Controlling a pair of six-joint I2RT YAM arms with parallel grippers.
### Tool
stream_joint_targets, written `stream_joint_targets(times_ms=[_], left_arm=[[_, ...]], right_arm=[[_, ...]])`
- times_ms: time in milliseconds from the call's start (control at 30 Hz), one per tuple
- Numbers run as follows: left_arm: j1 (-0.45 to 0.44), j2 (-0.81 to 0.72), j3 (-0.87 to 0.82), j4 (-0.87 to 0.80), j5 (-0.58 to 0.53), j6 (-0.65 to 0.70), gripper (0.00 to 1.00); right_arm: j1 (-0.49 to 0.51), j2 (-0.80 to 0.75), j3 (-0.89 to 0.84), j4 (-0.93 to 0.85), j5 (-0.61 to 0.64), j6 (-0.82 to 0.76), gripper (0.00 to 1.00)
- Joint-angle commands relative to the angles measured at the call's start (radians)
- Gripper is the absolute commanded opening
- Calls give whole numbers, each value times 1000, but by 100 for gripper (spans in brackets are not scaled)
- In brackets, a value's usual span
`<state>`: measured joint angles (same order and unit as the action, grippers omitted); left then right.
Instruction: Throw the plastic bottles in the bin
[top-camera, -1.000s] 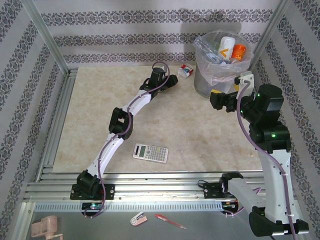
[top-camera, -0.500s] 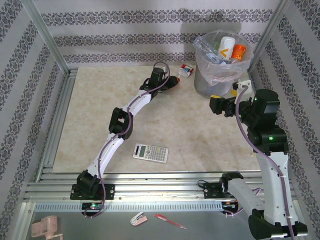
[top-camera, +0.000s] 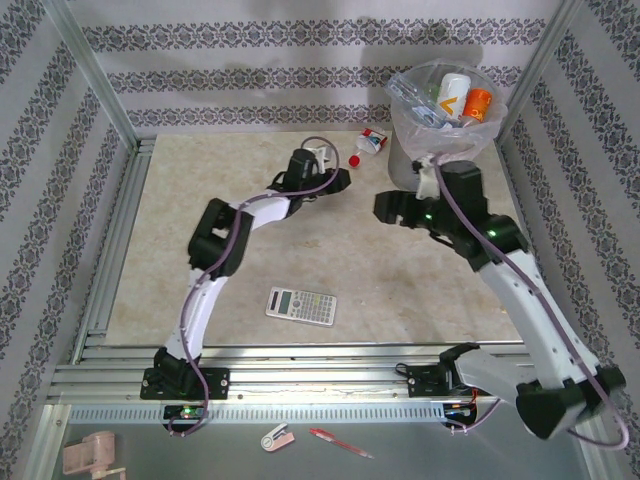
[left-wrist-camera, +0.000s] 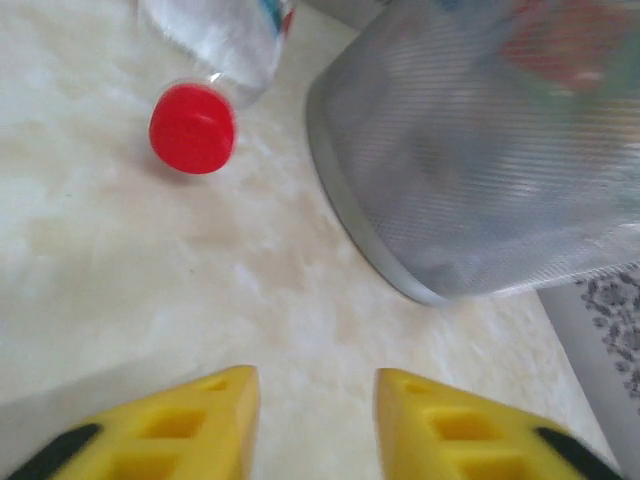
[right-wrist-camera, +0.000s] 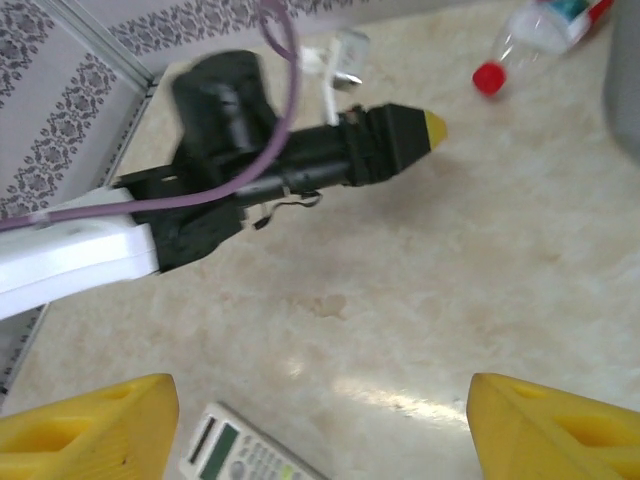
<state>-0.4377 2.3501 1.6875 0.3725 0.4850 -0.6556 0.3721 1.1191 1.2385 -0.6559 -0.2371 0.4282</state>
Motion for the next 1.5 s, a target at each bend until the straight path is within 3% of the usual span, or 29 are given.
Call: stream_joint_targets(times_ms=[0, 100, 200, 300, 433, 900, 1200, 1467], left_arm=[[48, -274, -212, 257, -70, 78, 48], [75, -470, -348, 217, -75, 137, 70], [87, -640, -418, 88, -85, 223, 83], [97, -797, -481, -2, -101, 267, 94], [102, -928, -505, -101, -59, 299, 100], [81, -1205, -654, -245, -67, 233, 100], [77, -1359, -691, -433, -106, 244, 100], [77, -1410, -684, -528, -132, 260, 100]], right_arm=[[88, 85, 72, -14, 138, 182, 77], [152, 203, 136, -14, 223, 264, 79], [179, 335, 219, -23, 319, 322, 82], [185, 476, 315, -1, 401, 358, 85], [195, 688, 553, -53, 487, 328, 87], [80, 1374, 1386, -378, 573, 256, 89], [7, 1481, 1414, -333, 583, 224, 89], [-32, 1565, 1465, -258, 498, 216, 87]])
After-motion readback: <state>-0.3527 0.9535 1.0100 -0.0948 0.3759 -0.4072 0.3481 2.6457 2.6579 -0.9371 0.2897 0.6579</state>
